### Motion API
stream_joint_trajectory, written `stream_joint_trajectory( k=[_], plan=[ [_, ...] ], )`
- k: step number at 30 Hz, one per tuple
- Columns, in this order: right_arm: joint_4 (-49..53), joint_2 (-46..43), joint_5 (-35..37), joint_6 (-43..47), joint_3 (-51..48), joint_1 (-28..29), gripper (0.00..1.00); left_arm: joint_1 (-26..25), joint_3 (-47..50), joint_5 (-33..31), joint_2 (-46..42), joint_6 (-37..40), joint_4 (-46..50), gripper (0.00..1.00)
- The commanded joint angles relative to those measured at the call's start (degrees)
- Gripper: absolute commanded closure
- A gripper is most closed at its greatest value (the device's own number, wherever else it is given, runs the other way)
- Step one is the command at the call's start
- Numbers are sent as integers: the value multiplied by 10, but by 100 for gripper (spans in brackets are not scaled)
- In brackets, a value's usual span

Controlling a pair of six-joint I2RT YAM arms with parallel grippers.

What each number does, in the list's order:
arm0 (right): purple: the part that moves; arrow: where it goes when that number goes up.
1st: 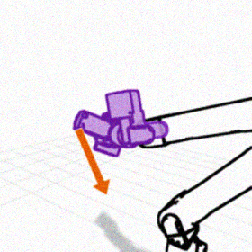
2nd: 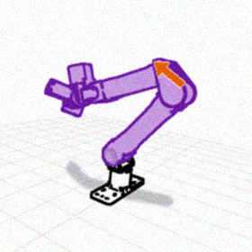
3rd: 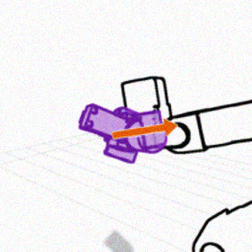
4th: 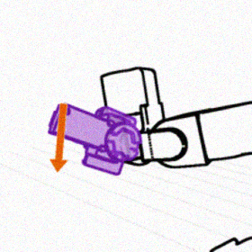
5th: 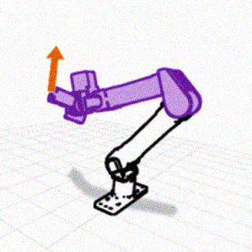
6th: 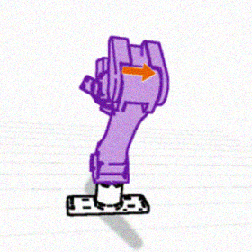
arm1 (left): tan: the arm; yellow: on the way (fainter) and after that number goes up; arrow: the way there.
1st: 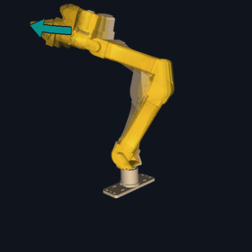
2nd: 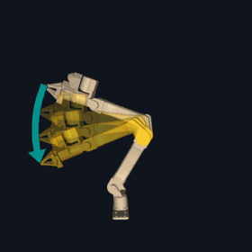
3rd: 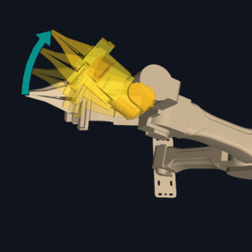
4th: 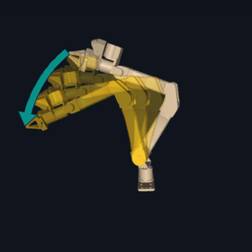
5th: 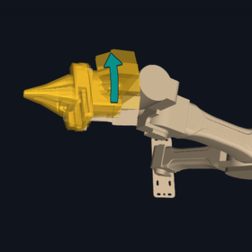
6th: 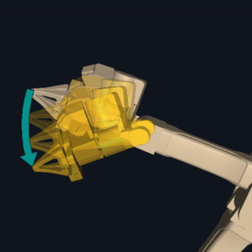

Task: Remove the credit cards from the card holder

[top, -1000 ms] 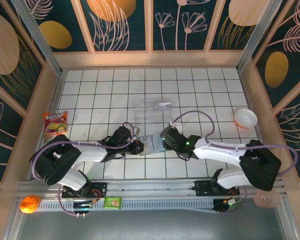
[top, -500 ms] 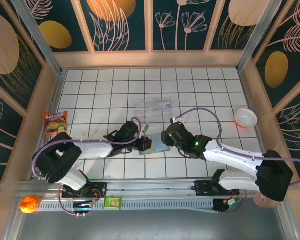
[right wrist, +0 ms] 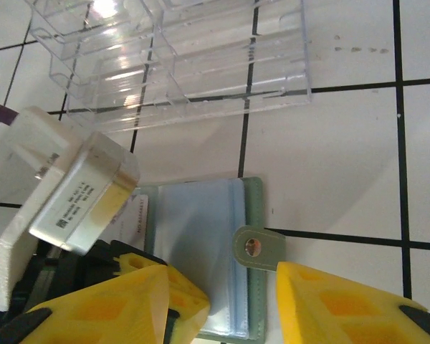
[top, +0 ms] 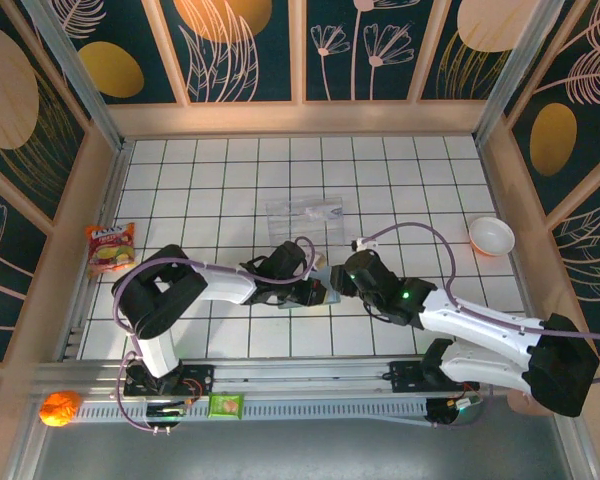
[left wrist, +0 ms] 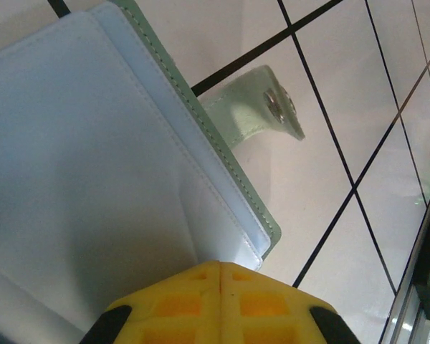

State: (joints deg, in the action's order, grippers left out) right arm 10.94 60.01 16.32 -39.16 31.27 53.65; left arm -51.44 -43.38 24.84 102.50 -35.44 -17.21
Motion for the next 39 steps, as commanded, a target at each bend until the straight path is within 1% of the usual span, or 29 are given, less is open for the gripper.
stream_joint_trajectory(
  k=[1, 4, 6, 9, 10, 12, 15, 19, 24, 25, 27, 29, 30, 34, 36, 39],
  plan=[
    [-9, -3, -10, -8, -7, -4, 56, -2, 13, -32, -65, 15, 14, 89],
    [-37, 6, -52, 13, -4, -10, 56, 3, 42, -83, -142, 2, 0, 84],
    [-65, 19, -108, 35, -1, -13, 57, 11, 66, -106, -191, -6, -3, 81],
    [-99, 53, -169, 55, 10, -14, 62, 27, 103, -145, -243, -6, 10, 77],
    [-107, 66, -187, 61, 16, -14, 64, 36, 115, -148, -250, -7, 14, 77],
    [-118, 101, -213, 72, 34, -11, 71, 59, 141, -143, -249, -7, 16, 80],
    [-128, 147, -229, 79, 57, -8, 77, 67, 157, -151, -239, 4, 20, 80],
    [-96, 208, -206, 65, 76, -10, 85, 71, 162, -148, -218, 7, 7, 79],
    [-96, 243, -182, 23, 35, -9, 88, 76, 153, -143, -199, 19, -3, 79],
    [-91, 250, -175, 15, 30, -10, 88, 75, 149, -144, -193, 22, 1, 80],
    [-87, 261, -164, 1, 21, -6, 89, 77, 142, -150, -181, 31, 11, 87],
    [-85, 261, -156, -2, 22, 3, 88, 77, 139, -153, -171, 36, 15, 89],
    [-81, 256, -139, 1, 28, 10, 88, 77, 139, -152, -168, 38, 15, 89],
    [-60, 218, -98, 35, 69, 35, 83, 78, 138, -149, -182, 37, 17, 89],
    [-64, 199, -103, 51, 85, 37, 80, 77, 139, -148, -199, 38, 17, 89],
    [-93, 199, -150, 64, 100, 19, 76, 77, 140, -135, -209, 31, 4, 88]
  ],
)
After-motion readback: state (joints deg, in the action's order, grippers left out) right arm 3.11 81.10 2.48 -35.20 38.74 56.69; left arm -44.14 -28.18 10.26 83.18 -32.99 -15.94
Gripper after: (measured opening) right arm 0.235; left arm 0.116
